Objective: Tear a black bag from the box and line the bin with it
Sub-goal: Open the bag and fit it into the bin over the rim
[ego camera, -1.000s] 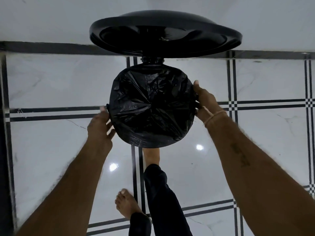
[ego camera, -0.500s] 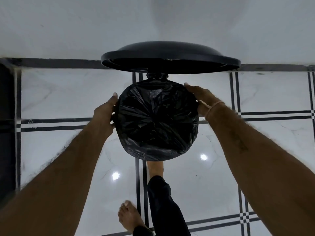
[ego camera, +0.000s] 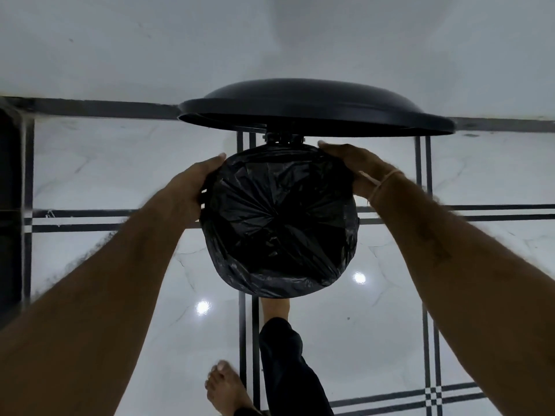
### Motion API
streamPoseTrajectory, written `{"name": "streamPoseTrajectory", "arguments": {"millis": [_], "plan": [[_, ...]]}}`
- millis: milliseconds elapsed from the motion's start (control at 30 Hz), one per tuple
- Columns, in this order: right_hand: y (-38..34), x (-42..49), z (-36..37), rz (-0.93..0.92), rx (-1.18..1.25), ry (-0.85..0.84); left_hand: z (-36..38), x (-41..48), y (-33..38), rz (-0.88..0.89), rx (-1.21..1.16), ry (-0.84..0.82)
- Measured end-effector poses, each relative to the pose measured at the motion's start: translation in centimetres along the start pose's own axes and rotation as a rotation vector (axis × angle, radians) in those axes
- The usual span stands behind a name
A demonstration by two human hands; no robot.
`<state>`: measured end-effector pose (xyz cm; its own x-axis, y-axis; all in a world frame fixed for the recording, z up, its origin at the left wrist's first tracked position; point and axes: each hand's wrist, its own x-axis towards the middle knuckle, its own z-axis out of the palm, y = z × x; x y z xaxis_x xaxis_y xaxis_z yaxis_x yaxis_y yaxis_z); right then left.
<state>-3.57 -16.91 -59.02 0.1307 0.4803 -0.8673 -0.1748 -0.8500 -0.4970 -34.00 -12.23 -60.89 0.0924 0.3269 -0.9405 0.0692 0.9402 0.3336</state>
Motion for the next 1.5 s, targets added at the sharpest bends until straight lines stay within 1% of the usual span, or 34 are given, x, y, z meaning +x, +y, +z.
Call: {"name": "streamPoseTrajectory", "arguments": {"millis": [100,200,267,333,400,433,500,567,600,667,733,767,867,900,933,967,1000,1033,1067,1100,1133,1200,1267,1333,1433,1500], "plan": [[-1.2,1.2,0.5,0.074,-0.063,-0.034,-0.2,1.3,1.3,-0.055,0.077,-0.061],[-1.6,1.6,1.1,0.129,-0.245,-0.024,-0.2,1.8,1.5,-0.106,0.164,-0.036],[-0.9,1.5,1.1,0.073,-0.234,0.001,0.2,1.5,1.1,-0.074,0.183,0.004],[-0.1,1.5,0.8,-0.089,-0.167,0.086,0.5,1.1,0.5,0.024,0.132,0.039],[0.5,1.4,0.6,-0.215,-0.133,0.167,0.7,0.3,0.1,0.126,0.101,0.020],[0.9,1.1,0.7,-0.240,-0.116,0.174,0.8,-0.1,0.1,0.160,0.109,0.001],[1.5,0.8,0.8,-0.292,-0.161,0.207,1.1,-0.7,0.1,0.217,0.169,-0.013],[1.5,0.9,1.0,-0.305,-0.239,0.215,1.5,-0.8,0.5,0.269,0.248,0.008],[1.5,1.0,1.0,-0.286,-0.247,0.182,1.7,-0.8,0.8,0.285,0.278,0.017],[1.4,1.3,1.4,-0.217,-0.190,0.097,1.7,-0.5,1.4,0.291,0.284,0.002],[1.6,2.4,1.6,-0.221,-0.141,0.095,1.3,-0.1,1.4,0.259,0.232,-0.034],[1.6,3.1,1.5,-0.228,-0.169,0.123,1.2,0.0,1.3,0.246,0.203,-0.044],[1.4,3.7,1.5,-0.251,-0.359,0.351,1.3,-0.4,0.3,0.279,0.148,-0.009],[1.7,3.1,1.4,-0.300,-0.445,0.446,1.4,-0.9,-0.3,0.293,0.145,0.016],[2.3,1.7,1.6,-0.386,-0.529,0.558,1.3,-1.2,-1.0,0.312,0.138,0.045],[3.5,0.2,2.1,-0.515,-0.589,0.665,1.2,-1.6,-1.8,0.356,0.121,0.063],[4.5,-2.2,3.0,-0.663,-0.645,0.723,1.0,-1.6,-2.7,0.427,0.111,0.073],[5.6,-4.2,4.3,-0.800,-0.695,0.698,0.8,-1.7,-3.6,0.504,0.100,0.084],[6.6,-5.8,5.8,-0.888,-0.740,0.590,0.7,-1.8,-4.4,0.572,0.096,0.098],[7.5,-6.4,7.2,-0.899,-0.785,0.440,0.6,-1.7,-5.1,0.625,0.104,0.122],[8.0,-6.5,8.6,-0.833,-0.850,0.307,0.7,-1.6,-5.6,0.669,0.133,0.155],[8.3,-5.0,11.0,-0.637,-0.956,0.161,1.2,-1.2,-6.1,0.729,0.197,0.228],[7.5,-2.6,12.4,-0.439,-0.961,0.105,1.4,-0.7,-6.5,0.764,0.243,0.282],[6.6,0.1,13.3,-0.286,-0.917,0.077,1.3,-0.2,-6.6,0.786,0.261,0.303],[5.6,2.4,13.8,-0.135,-0.823,0.011,1.4,0.2,-6.7,0.791,0.237,0.289],[5.2,2.9,13.9,-0.094,-0.766,-0.018,1.4,0.2,-6.7,0.787,0.218,0.283]]}}
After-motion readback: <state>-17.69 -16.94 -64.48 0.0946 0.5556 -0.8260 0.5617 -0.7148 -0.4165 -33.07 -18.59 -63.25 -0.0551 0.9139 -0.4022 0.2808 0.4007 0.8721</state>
